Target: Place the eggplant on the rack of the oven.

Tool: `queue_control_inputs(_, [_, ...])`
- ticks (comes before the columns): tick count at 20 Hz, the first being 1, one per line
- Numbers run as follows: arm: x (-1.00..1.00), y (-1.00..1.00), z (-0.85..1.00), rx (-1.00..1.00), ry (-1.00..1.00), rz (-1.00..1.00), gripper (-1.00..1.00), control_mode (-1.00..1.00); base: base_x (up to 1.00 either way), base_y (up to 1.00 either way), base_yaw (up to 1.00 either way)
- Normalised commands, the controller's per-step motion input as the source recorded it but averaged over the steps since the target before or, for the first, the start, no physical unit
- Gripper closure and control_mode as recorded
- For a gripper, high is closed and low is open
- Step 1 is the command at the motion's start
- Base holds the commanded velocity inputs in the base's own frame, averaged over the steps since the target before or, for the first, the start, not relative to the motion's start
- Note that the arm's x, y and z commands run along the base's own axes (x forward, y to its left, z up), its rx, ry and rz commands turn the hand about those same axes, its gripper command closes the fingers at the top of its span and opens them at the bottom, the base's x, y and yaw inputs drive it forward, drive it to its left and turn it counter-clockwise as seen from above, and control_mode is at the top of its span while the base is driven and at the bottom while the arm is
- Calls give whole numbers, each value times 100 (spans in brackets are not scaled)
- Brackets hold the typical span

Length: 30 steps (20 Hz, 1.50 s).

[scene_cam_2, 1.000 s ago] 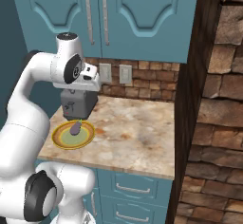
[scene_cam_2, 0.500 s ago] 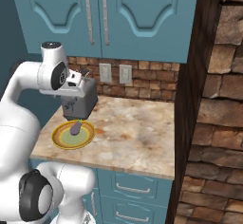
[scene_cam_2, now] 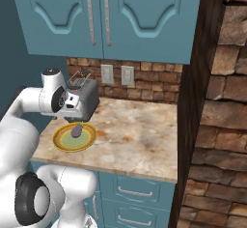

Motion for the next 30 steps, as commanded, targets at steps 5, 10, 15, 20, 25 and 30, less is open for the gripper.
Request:
queue_control_inputs(5, [42,5,-47,0,9,0,-100,-100,0,0,0])
queue_control_inputs(10, [47,2,-46,0,10,0,-100,-100,0,0,0])
queue_control_inputs(15, [35,1,-46,-2,7,0,-100,-100,0,0,0])
queue_control_inputs(20, [29,19,-37,-2,0,0,-100,-100,0,0,0])
queue_control_inputs(25, [10,4,-43,-6,0,0,-100,-100,0,0,0])
queue_control_inputs(30, [0,-2,-29,-4,0,0,-100,-100,0,0,0])
